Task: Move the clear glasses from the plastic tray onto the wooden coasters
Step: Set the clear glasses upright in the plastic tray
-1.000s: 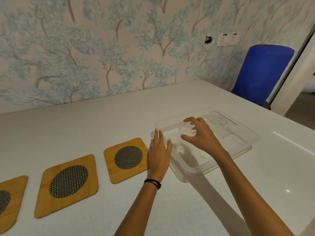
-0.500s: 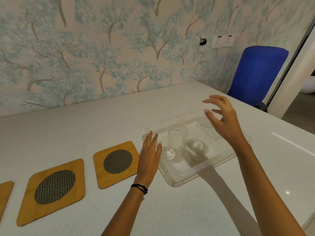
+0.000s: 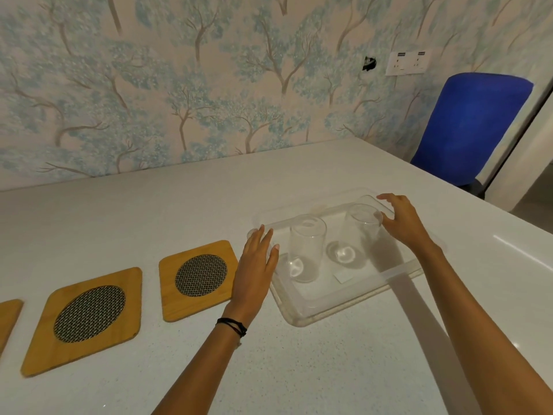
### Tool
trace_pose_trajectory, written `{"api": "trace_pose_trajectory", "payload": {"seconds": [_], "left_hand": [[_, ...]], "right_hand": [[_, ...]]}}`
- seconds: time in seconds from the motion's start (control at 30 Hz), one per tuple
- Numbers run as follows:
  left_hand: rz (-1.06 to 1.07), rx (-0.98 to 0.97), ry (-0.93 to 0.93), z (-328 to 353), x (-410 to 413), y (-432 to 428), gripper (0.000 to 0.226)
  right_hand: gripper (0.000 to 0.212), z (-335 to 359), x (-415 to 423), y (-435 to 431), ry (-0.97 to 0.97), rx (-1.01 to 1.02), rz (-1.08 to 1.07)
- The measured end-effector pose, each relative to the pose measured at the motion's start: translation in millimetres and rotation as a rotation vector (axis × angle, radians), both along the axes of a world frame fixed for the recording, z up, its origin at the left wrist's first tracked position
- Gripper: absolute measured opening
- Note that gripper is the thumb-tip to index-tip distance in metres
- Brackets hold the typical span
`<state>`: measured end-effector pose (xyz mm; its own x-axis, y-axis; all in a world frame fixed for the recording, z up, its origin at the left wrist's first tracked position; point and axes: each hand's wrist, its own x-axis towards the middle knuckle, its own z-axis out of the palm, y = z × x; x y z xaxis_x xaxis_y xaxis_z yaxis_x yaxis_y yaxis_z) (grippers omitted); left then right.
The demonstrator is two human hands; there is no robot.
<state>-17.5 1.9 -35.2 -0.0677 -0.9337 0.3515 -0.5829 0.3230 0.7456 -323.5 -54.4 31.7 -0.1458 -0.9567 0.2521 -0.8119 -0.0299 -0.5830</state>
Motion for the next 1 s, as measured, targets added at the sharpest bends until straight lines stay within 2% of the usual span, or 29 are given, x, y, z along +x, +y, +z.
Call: {"api": "trace_pose_trajectory", "payload": {"seconds": [0.17, 0.47, 0.63, 0.83, 0.93, 1.0], "left_hand": [[0.029, -0.003, -0.014, -0.1, 0.0, 0.9, 0.049], [0.059, -0.009, -0.043, -2.1, -0.1, -1.4, 0.052], [0.067, -0.009, -0.066, -3.4, 0.0, -2.4, 0.052], [0.082, -0.022, -0.092, -2.5, -1.2, -2.4, 0.05], [0.092, -0.02, -0.1, -1.7, -1.4, -2.8, 0.05], [0.096, -0.025, -0.099, -1.3, -1.9, -2.6, 0.049]], "right_hand": [[0.045, 5.5, -3.0, -22.2, 0.058, 0.157, -0.051], [0.047, 12.5, 2.1, -42.7, 0.197, 0.315, -0.042], [0.062, 9.6, 3.7, -45.1, 0.279, 0.43, -0.028], [0.072, 7.6, 5.4, -42.3, 0.228, 0.496, 0.008], [0.069, 3.3, 0.6, -36.2, 0.177, 0.427, -0.037], [0.071, 0.6, -5.2, -28.6, 0.077, 0.347, -0.096]]}}
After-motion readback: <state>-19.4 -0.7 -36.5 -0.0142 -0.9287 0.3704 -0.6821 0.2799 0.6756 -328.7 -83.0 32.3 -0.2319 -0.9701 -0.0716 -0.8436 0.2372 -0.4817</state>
